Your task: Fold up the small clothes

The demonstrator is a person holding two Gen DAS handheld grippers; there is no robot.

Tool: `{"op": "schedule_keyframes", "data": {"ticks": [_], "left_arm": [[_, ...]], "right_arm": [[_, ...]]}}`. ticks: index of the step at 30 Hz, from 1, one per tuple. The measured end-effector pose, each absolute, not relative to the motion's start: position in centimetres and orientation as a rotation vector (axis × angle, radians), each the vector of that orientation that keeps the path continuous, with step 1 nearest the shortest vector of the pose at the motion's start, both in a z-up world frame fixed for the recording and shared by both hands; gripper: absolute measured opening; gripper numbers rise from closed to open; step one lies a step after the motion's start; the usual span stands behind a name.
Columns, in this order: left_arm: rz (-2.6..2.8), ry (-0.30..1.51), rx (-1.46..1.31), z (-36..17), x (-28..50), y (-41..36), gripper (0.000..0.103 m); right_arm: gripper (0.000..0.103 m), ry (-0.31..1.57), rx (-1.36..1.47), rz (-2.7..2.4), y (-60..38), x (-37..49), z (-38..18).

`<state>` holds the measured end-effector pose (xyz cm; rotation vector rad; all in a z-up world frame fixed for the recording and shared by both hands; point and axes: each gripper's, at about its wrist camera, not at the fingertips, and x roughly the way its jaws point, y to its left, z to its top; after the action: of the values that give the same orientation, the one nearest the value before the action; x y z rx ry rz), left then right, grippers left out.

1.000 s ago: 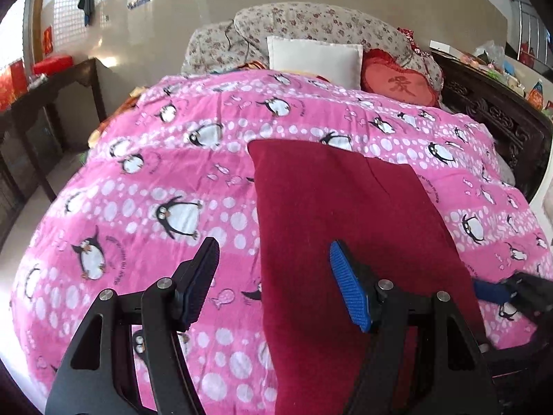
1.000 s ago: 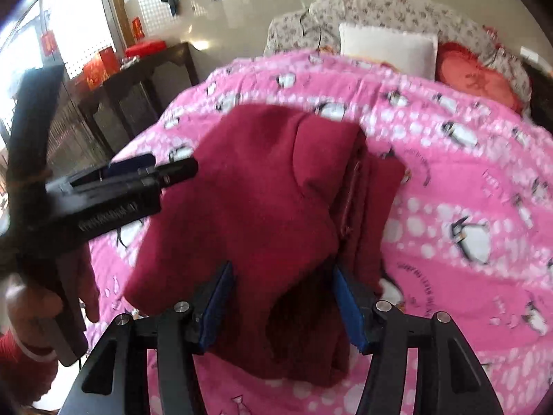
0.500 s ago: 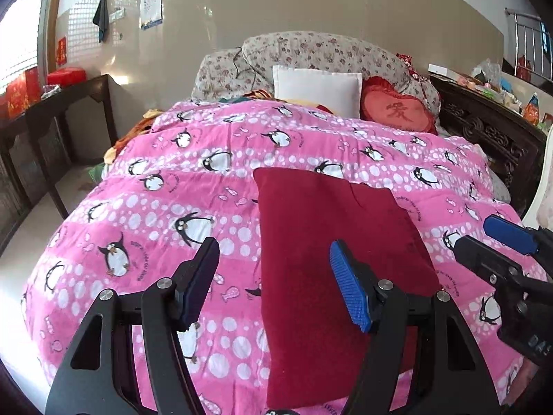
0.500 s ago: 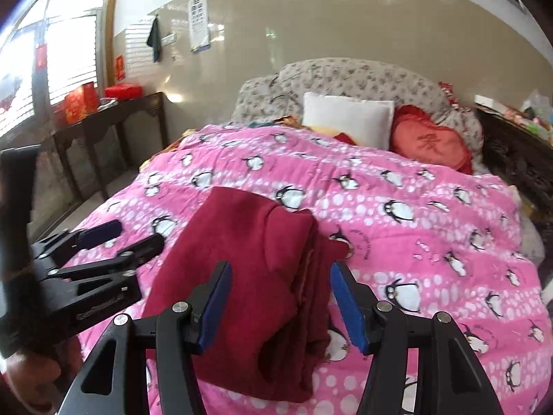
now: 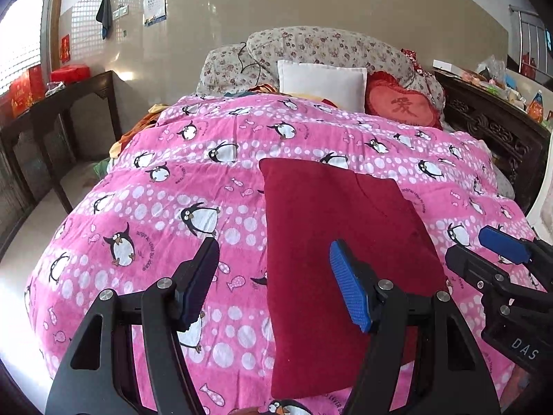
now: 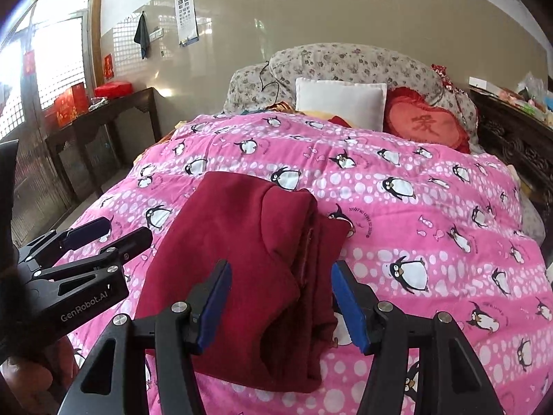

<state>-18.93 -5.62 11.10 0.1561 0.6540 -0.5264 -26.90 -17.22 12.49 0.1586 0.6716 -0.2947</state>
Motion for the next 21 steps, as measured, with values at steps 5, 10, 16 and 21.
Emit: {"op": "schedule_keyframes", "data": {"ticks": [5,10,16,21], "left_arm": [[-0.523,0.649,0.160,11.05,-18.94,-5.69,0.067],[-0.528,0.650,0.159,10.99,-18.94,-5.74,0.067],[-0.530,0.643,0.165,11.08,-18.93,-5.75,0.067],[-0.529,0.639,0.169,11.21,-18.76,-5.67,0.067]], "right_arm": [[0.058,0.678,0.176,-0.294,-17.40,-26.74,12.22],[0.058,0.684,0.172,-0.291,-17.21,-26.53,12.09],[0.059,0.684,0.175,-0.286,-17.12,-26.46,12.17],[0.060,0.687,0.174,-0.283,-17.18,-26.32,12.12]]}}
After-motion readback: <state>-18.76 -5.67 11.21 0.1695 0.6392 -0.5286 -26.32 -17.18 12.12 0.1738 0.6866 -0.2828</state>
